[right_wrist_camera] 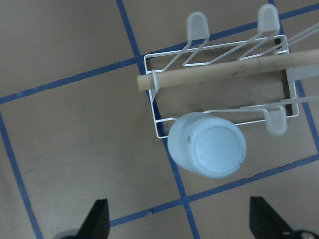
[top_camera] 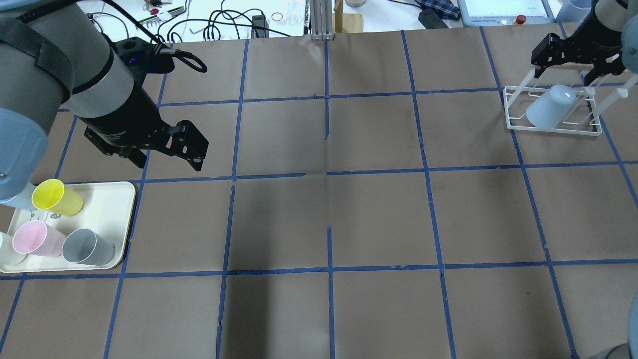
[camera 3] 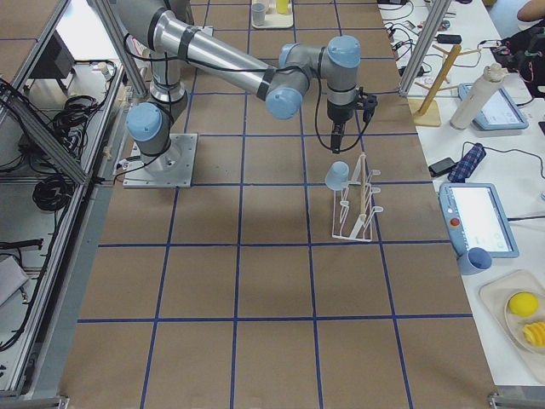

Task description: Transfer IKEA cup to right arm and place on rack

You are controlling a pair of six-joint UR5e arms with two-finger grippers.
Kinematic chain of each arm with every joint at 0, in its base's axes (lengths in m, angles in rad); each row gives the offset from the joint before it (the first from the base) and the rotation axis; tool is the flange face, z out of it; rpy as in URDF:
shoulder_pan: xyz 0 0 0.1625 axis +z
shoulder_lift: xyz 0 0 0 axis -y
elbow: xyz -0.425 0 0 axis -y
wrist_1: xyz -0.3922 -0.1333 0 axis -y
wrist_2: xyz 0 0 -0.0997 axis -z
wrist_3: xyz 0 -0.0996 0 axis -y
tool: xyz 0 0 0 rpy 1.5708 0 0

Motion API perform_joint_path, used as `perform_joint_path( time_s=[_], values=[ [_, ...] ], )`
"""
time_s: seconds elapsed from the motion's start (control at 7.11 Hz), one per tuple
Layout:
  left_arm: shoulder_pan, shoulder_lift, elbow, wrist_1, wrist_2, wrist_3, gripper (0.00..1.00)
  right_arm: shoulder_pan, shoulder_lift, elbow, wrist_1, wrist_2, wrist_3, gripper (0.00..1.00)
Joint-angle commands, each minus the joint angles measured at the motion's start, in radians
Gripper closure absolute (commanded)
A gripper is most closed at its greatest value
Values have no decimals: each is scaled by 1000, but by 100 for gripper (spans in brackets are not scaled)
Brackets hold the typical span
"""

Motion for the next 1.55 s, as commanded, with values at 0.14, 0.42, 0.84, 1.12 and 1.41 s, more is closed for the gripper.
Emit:
perform_joint_path(
  time_s=[0.14,0.42,0.84,1.12,1.41],
  values=[
    [0,-3,-1,3,-3,0,0,129,-120,0,126,28,110,0],
    [0,-8,-1,6,-4,-2,0,238,-152,-1,160,45,165,0],
    [0,-8,-1,8,-1,0,0,332,-219,-3,278,50,193,0],
    [0,-9,-3,8,-3,0,0,351,-220,-47,412,37,193,0],
    [0,-14,-3,8,-4,-2,0,371,-188,-117,500,27,196,0]
  ],
)
